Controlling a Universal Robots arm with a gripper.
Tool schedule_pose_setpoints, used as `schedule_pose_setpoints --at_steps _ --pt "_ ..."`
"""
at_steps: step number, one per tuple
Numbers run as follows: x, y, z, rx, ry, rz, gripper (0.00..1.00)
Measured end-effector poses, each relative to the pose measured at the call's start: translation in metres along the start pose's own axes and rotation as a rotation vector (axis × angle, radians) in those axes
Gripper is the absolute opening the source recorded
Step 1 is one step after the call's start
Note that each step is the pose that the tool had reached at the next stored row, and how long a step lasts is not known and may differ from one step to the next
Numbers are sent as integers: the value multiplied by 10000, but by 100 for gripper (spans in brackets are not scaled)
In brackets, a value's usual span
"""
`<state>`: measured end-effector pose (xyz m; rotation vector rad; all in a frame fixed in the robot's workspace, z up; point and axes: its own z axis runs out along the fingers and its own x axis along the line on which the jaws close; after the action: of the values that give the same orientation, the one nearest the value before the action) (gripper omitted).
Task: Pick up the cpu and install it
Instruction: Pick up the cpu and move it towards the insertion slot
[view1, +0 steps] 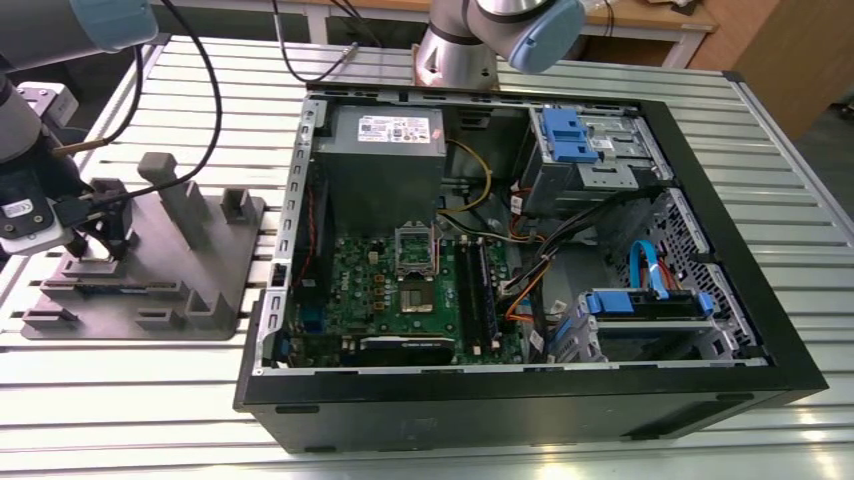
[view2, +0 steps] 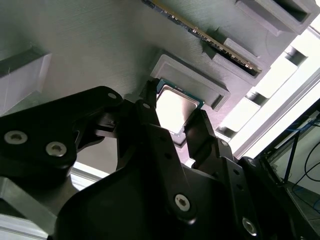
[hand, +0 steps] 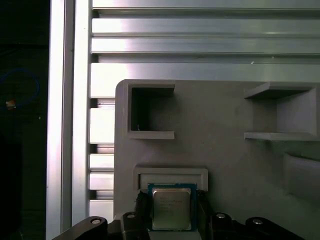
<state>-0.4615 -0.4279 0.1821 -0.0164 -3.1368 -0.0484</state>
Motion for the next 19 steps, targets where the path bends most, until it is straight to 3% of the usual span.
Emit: schedule_pose_setpoints --at_steps 8,16,19 --pt "-3 0 -3 0 -1 0 47" --pt "-2 3 -76 0 0 1 47" --pt "-2 3 -77 -1 -2 0 47"
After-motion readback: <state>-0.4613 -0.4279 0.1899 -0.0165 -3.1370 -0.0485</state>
